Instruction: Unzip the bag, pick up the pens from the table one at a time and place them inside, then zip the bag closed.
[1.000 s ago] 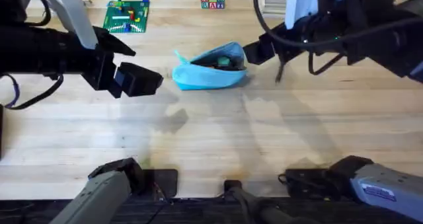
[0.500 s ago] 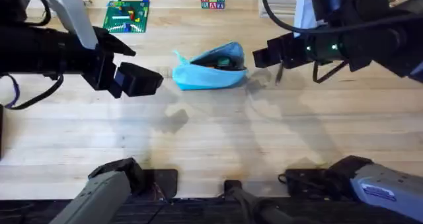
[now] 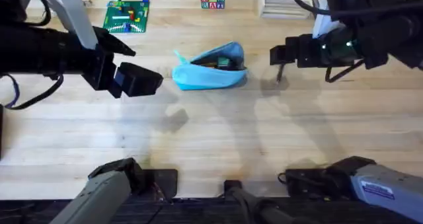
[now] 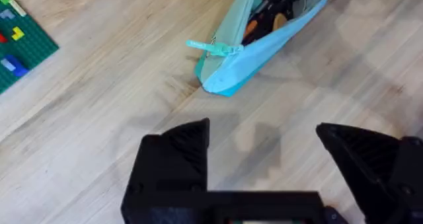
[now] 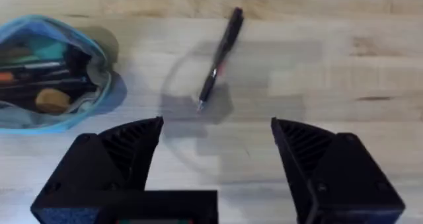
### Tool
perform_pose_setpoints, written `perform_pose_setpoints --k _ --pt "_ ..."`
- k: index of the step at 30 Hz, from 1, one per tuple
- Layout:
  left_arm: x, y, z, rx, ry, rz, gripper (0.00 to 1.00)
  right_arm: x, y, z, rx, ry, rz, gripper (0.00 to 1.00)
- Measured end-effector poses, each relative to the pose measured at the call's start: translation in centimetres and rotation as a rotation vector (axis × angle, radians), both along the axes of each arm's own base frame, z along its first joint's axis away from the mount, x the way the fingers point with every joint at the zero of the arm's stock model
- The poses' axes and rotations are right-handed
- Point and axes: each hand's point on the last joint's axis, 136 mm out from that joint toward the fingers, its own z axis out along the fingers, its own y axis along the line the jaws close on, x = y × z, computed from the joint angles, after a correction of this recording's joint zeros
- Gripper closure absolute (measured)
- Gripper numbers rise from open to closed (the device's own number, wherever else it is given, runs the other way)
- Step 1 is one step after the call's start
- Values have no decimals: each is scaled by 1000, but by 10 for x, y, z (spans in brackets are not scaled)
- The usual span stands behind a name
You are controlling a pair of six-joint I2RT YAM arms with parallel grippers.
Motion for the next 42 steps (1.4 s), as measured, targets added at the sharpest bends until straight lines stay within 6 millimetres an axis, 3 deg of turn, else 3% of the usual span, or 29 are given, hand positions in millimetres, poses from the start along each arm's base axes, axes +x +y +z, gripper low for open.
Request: perform_pose_setpoints --k 5,14,22,42 --pt "0 0 0 0 0 0 5 -5 -5 0 -2 66 -48 5" --pt "0 0 0 0 0 0 5 9 -1 3 28 99 -137 4" --pt "0 0 0 0 0 0 6 21 -16 -31 44 182 -281 5" --pt "-1 0 0 -1 2 0 6 56 -9 -87 91 232 -315 6"
